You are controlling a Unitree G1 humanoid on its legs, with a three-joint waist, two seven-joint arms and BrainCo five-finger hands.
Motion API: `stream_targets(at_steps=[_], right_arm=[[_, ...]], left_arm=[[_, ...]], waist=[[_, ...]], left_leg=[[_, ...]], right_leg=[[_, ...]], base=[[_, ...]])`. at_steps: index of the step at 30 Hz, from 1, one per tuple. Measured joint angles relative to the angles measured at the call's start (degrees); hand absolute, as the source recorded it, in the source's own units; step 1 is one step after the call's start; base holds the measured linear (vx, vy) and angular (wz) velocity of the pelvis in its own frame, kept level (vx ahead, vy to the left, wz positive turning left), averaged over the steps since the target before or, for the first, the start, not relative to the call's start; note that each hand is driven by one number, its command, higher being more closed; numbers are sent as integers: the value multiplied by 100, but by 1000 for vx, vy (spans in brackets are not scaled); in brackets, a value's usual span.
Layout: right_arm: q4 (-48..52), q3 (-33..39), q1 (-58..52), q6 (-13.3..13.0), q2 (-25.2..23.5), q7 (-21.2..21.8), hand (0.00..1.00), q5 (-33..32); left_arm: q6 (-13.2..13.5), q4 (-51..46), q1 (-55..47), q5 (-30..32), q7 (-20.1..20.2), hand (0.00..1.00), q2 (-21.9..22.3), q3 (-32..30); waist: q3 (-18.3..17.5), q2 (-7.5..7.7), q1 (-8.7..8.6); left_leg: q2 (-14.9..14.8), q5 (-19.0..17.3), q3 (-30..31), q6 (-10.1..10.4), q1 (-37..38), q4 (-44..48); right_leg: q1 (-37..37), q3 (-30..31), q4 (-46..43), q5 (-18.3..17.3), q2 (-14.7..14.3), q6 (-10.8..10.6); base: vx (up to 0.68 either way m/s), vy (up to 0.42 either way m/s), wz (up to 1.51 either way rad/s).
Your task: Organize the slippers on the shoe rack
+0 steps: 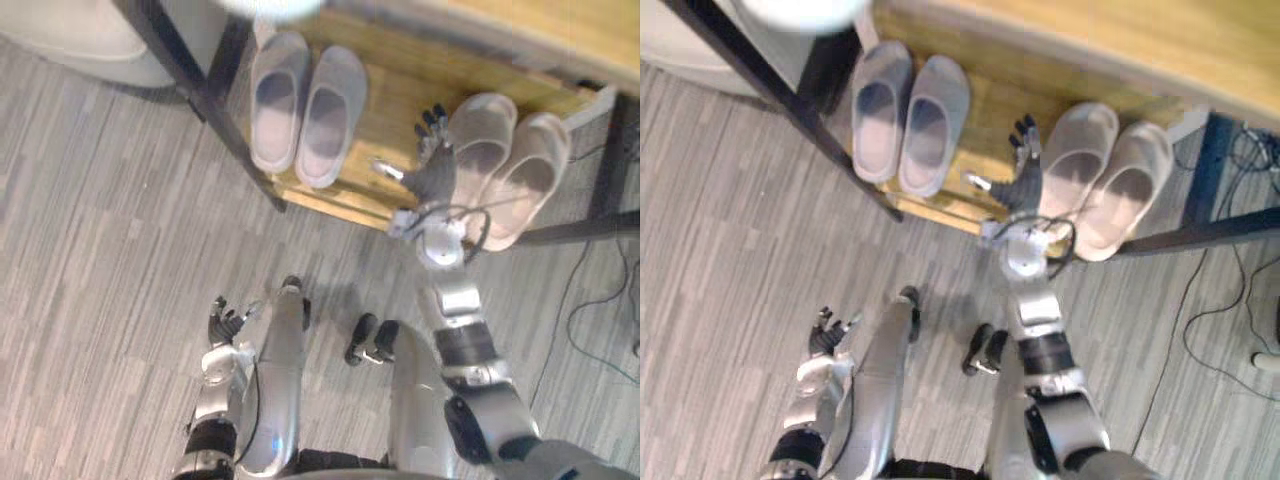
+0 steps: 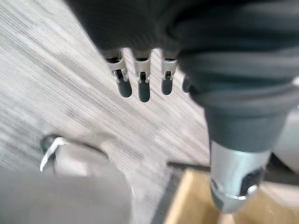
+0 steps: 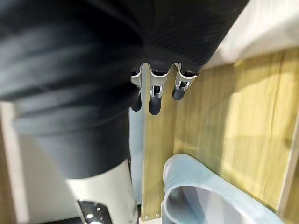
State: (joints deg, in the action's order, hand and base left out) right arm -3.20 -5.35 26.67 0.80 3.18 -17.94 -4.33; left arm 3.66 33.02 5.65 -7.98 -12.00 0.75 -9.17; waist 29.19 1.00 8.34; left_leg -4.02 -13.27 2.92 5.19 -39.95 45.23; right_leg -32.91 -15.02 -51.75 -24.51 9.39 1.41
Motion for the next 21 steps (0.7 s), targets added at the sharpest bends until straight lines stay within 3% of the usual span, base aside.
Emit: stream_targets(at_steps=[2, 6, 9, 13, 21], right_arm=[[105, -116, -498, -4, -90, 115, 0, 105], [109, -410, -2035, -64, -139, 554, 0, 623], [-307, -330, -2764, -133, -78, 794, 0, 896], [-1417, -14, -3148, -113, -85, 1013, 0, 969], [-2956, 254, -3396, -131, -158, 1108, 0, 1324]], left_arm=[[-10, 7, -154, 11, 57, 0, 30, 132], [-14, 142, -724, 187, 276, 0, 67, 712], [-15, 341, -872, 297, 389, 0, 33, 1041], [-14, 494, -915, 473, 543, 0, -99, 1263], [-11, 600, -972, 683, 628, 0, -263, 1582]], waist=[[-240, 39, -29], [-1084, 254, -182], [-1491, 353, -289], [-1723, 276, -492], [-2070, -22, -565]], left_leg=[[-18, 55, -83, -23, 305, -325], [72, 330, -229, -76, 1431, -1550], [131, 645, -220, -82, 2050, -2422], [175, 1093, -164, -70, 2719, -3439], [172, 1583, -185, -139, 3543, -4531]], right_leg=[[286, 6, 357, 108, -33, -56], [1323, -8, 1518, 395, -40, -179], [1885, -82, 2289, 645, -91, -212], [2500, -219, 3138, 993, -185, -276], [3296, -230, 4247, 1548, -360, -353]], base=[[168, 70, -11], [238, 41, 0], [157, 5, 9], [103, 19, 11], [17, 10, -1]])
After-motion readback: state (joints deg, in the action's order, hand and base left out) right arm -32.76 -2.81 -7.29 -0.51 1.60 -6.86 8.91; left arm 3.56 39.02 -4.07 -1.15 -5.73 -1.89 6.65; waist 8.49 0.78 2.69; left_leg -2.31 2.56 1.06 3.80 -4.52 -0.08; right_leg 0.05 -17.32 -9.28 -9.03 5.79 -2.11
